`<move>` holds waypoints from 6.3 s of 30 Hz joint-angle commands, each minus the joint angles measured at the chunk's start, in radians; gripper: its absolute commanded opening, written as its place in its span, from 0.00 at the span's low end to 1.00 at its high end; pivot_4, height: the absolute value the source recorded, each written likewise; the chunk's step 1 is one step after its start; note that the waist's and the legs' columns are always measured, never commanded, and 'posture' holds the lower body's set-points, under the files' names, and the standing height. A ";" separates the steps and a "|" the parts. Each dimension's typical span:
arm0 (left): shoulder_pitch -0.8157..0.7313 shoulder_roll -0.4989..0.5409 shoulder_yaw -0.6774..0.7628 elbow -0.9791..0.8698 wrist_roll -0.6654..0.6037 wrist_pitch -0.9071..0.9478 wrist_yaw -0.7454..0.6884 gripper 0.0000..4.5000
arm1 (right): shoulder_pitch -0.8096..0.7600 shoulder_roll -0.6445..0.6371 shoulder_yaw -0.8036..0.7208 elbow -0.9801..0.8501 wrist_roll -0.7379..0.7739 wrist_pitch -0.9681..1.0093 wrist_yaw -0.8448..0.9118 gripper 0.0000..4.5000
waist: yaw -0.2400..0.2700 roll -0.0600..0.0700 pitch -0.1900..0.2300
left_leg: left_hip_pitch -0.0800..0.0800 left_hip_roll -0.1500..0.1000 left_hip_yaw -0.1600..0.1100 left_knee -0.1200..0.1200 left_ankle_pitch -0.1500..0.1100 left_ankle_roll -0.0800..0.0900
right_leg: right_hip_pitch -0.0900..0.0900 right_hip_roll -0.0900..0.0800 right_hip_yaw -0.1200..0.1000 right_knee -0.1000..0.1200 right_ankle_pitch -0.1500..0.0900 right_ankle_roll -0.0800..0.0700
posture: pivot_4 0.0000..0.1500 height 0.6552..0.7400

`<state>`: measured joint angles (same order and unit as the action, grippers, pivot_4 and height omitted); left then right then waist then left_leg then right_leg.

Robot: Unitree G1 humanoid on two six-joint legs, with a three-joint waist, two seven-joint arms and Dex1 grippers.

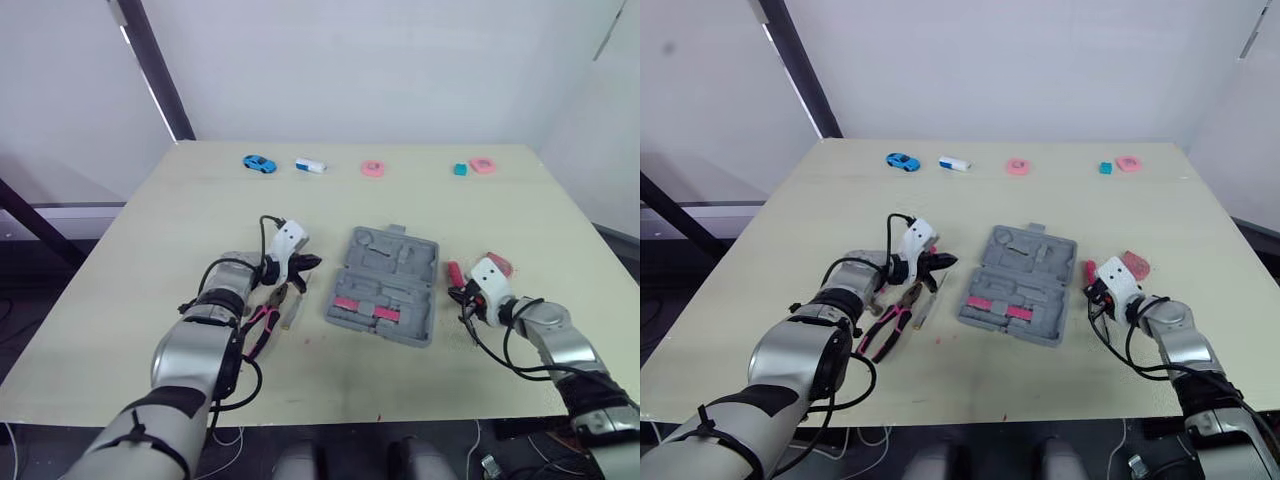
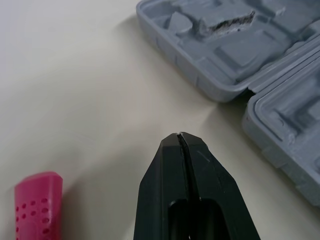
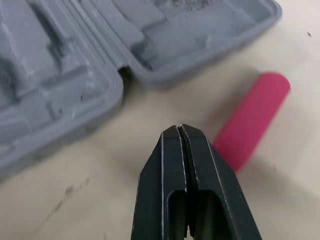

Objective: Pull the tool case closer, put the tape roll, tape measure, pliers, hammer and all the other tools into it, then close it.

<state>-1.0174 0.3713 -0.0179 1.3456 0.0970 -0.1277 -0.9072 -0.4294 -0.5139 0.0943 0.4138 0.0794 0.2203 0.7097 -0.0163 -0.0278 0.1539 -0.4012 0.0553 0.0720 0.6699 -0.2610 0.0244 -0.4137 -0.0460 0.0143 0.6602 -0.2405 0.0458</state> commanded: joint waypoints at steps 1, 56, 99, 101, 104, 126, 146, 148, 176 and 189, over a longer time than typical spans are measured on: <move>-0.021 -0.007 0.007 -0.005 0.010 0.002 0.021 0.01 | -0.028 0.012 0.005 0.007 -0.014 -0.029 0.008 0.00 | 0.000 0.000 0.000 | 0.000 0.000 0.000 0.000 0.000 0.000 | 0.000 0.000 0.000 0.000 0.000 0.000 | 1.00 1.00; 0.003 -0.055 0.021 0.004 0.019 0.073 -0.032 0.01 | -0.022 0.077 0.040 -0.030 -0.046 -0.091 0.061 0.00 | -0.001 0.000 0.000 | 0.000 0.000 0.000 0.000 0.000 0.000 | 0.000 0.000 0.000 0.000 0.000 0.000 | 1.00 1.00; 0.132 0.028 -0.053 -0.096 0.029 -0.009 -0.531 0.01 | 0.134 0.006 0.026 -0.275 0.057 -0.001 0.236 0.00 | 0.000 0.000 0.000 | 0.000 0.000 0.000 0.000 0.000 0.000 | 0.000 0.000 0.000 0.000 0.000 0.000 | 1.00 1.00; 0.146 0.034 -0.057 -0.119 0.025 -0.010 -0.548 0.01 | 0.146 -0.002 0.024 -0.293 0.062 0.008 0.236 0.00 | 0.000 0.000 0.000 | 0.000 0.000 0.000 0.000 0.000 0.000 | 0.000 0.000 0.000 0.000 0.000 0.000 | 1.00 1.00; 0.169 0.036 -0.054 -0.167 0.006 0.006 -0.571 0.01 | 0.166 -0.012 0.023 -0.313 0.068 0.016 0.236 0.00 | 0.001 0.000 0.000 | 0.000 0.000 0.000 0.000 0.000 0.000 | 0.000 0.000 0.000 0.000 0.000 0.000 | 1.00 1.00; 0.556 0.156 -0.164 -0.860 -0.082 0.240 -0.569 0.01 | 0.337 -0.071 0.030 -0.479 0.105 0.077 0.230 0.00 | 0.003 0.000 0.000 | 0.001 0.001 0.000 0.000 0.000 0.000 | 0.000 0.000 0.001 0.001 0.000 0.000 | 1.00 1.00; 0.601 0.218 -0.240 -0.938 -0.122 0.265 -0.602 0.01 | 0.410 -0.105 0.059 -0.587 0.147 0.163 0.270 0.00 | 0.004 0.000 0.000 | 0.001 0.001 0.000 0.000 0.000 0.000 | 0.001 0.000 0.000 0.001 0.000 -0.001 | 1.00 1.00; 0.612 0.228 -0.249 -0.961 -0.131 0.274 -0.612 0.01 | 0.413 -0.109 0.060 -0.592 0.147 0.167 0.270 0.00 | 0.004 0.000 0.000 | 0.001 0.001 0.000 0.000 0.000 0.000 | 0.001 0.000 0.001 0.001 0.000 -0.001 | 1.00 1.00; 0.628 0.246 -0.293 -0.979 -0.139 0.254 -0.591 0.01 | 0.439 -0.144 0.062 -0.605 0.156 0.180 0.285 0.00 | 0.007 0.000 0.000 | 0.002 0.001 0.000 0.000 0.000 0.000 | 0.001 0.000 0.000 0.001 0.000 -0.001 | 1.00 1.00; 0.593 0.217 -0.285 -0.926 -0.137 0.230 -0.566 0.01 | 0.424 -0.150 0.062 -0.582 0.145 0.165 0.290 0.00 | 0.018 0.000 0.000 | 0.002 0.000 0.000 0.001 0.000 0.000 | 0.001 0.000 0.001 0.001 0.000 -0.001 | 1.00 1.00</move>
<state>-0.4192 0.5934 -0.2884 0.4089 -0.0492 0.1105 -1.4915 0.0019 -0.6520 0.1589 -0.1539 0.2224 0.4034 0.9958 0.0018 -0.0274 0.1536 -0.3996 0.0558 0.0718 0.6710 -0.2610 0.0246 -0.4129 -0.0461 0.0149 0.6613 -0.2409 0.0452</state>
